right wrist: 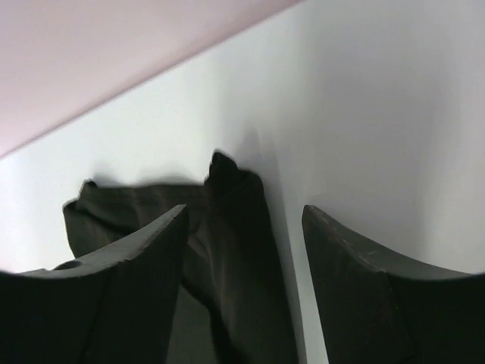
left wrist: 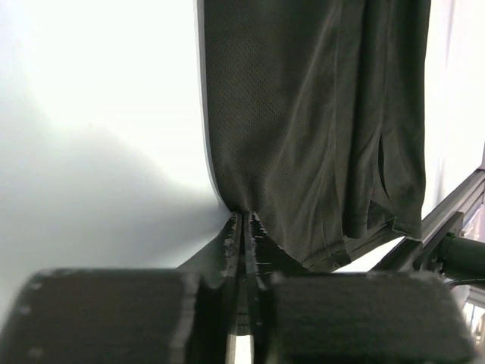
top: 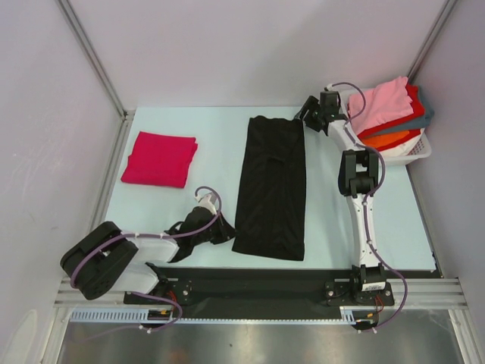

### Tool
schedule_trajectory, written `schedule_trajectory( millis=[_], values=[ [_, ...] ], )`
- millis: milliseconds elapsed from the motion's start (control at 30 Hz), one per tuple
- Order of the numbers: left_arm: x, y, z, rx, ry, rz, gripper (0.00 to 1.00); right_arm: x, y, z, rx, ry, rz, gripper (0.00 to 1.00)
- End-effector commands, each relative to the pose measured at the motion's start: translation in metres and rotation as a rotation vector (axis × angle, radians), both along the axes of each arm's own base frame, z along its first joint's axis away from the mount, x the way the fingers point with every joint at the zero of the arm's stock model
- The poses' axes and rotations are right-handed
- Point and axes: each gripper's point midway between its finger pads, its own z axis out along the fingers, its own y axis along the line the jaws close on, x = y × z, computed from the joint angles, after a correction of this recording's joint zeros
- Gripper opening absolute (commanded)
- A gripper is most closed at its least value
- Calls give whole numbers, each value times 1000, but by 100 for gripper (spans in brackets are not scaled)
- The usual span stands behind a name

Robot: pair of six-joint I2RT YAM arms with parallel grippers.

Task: Fold and stack the t-shirts
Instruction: Fold the tshirt

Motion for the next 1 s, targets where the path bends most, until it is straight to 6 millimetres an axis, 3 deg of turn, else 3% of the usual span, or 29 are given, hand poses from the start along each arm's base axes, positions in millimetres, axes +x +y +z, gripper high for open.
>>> schedule_trajectory(
  millis=[0,33,67,100,133,167,200,233,267,300,333,367,400,433,467,500,533,600,633,667,733,767,833,967],
  values=[
    [0,-4,4,0,-15,-8,12,-15,-4,34,-57,-9,6,69],
    [1,-3,7,-2,-27,-7,16,-28,-5,18,-58,41,4,69],
    [1,-1,7,7,-31,0,20,-30,-7,29,-53,22,0,69],
    [-1,2,5,24,-25,-1,26,-37,-9,54,-51,-9,-7,69],
    [-1,3,6,33,-23,1,28,-54,-10,40,-54,34,-13,68],
    [0,5,10,35,-36,5,31,-61,-12,44,-63,24,-29,68],
    [-4,9,6,61,-24,-1,36,-70,-12,79,-58,-26,-35,68],
    [-5,11,7,66,-26,1,38,-94,-10,55,-66,35,-26,68],
    [-6,14,10,70,-33,3,41,-103,-6,61,-77,22,-25,69],
    [-8,16,10,79,-37,-4,42,-115,-4,92,-80,-23,-32,69],
    [-8,18,12,83,-43,-3,43,-129,-3,91,-93,-10,-36,68],
    [-10,19,14,87,-47,-8,43,-153,-8,74,-128,37,-52,68],
    [-10,20,15,92,-55,-14,44,-171,-1,69,-144,55,-46,68],
    [-11,21,15,96,-55,-20,45,-187,-1,91,-145,20,-56,67],
    [-13,22,17,95,-56,-24,45,-220,-3,58,-161,103,-59,66],
    [-15,21,18,91,-54,-34,45,-240,3,51,-162,123,-49,65],
    [-16,21,18,91,-54,-40,45,-254,5,74,-141,68,-51,64],
    [-20,23,16,86,-49,-44,45,-303,3,42,-160,138,-40,61],
    [-22,22,16,82,-47,-52,45,-326,11,34,-174,167,-6,61],
    [-23,23,15,82,-46,-56,45,-340,10,47,-174,136,-8,61],
    [-25,23,14,83,-39,-69,45,-385,12,22,-213,213,43,61],
    [-26,22,14,80,-37,-74,45,-397,13,32,-196,192,42,62],
    [-28,21,13,78,-28,-84,45,-431,11,9,-169,267,57,61],
    [-30,22,13,73,-29,-85,44,-479,33,-3,-107,322,179,56]
  ],
)
